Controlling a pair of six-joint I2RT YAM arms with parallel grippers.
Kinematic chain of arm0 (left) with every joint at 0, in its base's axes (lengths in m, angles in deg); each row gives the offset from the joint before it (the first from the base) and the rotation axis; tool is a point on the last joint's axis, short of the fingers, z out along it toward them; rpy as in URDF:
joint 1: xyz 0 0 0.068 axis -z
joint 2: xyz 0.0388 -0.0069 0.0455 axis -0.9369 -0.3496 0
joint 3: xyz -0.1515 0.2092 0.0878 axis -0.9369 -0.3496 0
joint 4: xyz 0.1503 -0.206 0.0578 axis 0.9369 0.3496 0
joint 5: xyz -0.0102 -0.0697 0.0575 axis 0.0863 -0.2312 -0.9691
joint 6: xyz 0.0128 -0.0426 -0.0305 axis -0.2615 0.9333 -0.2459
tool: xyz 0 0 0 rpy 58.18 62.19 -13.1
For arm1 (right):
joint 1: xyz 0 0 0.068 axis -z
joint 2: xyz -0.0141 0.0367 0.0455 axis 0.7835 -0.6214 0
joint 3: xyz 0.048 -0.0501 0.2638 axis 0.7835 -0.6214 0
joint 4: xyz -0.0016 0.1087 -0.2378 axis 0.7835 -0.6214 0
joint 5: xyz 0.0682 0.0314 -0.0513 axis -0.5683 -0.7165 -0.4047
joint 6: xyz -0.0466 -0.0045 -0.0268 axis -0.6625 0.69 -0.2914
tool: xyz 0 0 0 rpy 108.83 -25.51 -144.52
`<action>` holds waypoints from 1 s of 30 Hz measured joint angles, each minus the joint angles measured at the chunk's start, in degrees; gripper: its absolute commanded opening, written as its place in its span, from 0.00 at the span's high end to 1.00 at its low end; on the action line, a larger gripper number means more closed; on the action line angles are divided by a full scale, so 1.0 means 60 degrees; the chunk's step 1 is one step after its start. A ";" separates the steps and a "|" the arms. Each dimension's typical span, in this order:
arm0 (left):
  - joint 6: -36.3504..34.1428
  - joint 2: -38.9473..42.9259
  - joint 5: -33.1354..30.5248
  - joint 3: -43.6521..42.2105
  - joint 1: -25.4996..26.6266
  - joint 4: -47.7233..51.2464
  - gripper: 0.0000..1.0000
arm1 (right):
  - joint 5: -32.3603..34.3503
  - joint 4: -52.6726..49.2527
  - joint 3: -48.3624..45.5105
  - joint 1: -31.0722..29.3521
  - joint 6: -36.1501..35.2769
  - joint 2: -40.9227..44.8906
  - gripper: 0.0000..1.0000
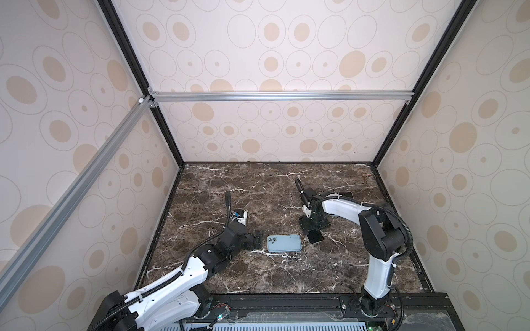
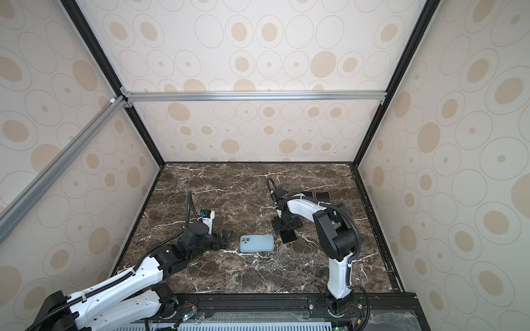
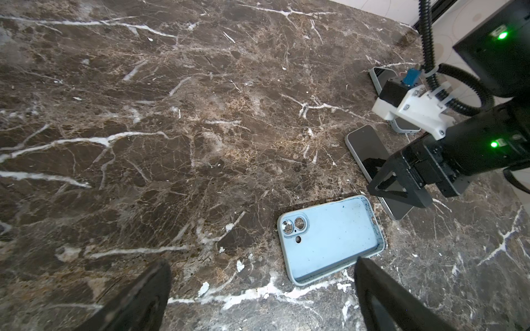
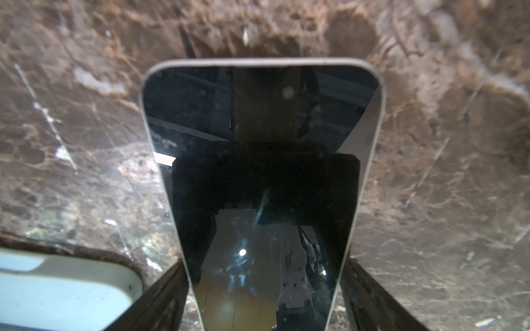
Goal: Put the phone into the phone case
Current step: 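Lift the black phone and carry it toward the light-blue case with the right gripper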
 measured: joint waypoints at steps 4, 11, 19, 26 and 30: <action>0.0000 -0.0029 0.0000 0.0000 0.0000 0.0000 0.00 | -0.0047 -0.0033 0.0040 0.0036 -0.0036 -0.0036 0.18; 0.0000 -0.0175 0.0025 0.0000 -0.0018 -0.0007 0.00 | -0.0076 -0.0025 0.0044 0.0120 -0.0051 -0.0044 0.30; -0.0011 -0.0484 0.0423 0.0000 -0.0047 -0.0080 0.00 | -0.0091 0.0426 -0.0357 0.0146 -0.0069 0.0288 0.54; -0.0124 -0.0685 0.1290 0.0022 -0.0098 -0.0612 0.00 | -0.0219 0.1075 -0.1100 0.0189 -0.0168 0.0951 0.66; -0.0157 -0.0685 0.2240 0.0022 -0.0266 -0.1322 0.00 | -0.0576 0.1377 -0.1756 0.0193 -0.0350 0.1945 0.71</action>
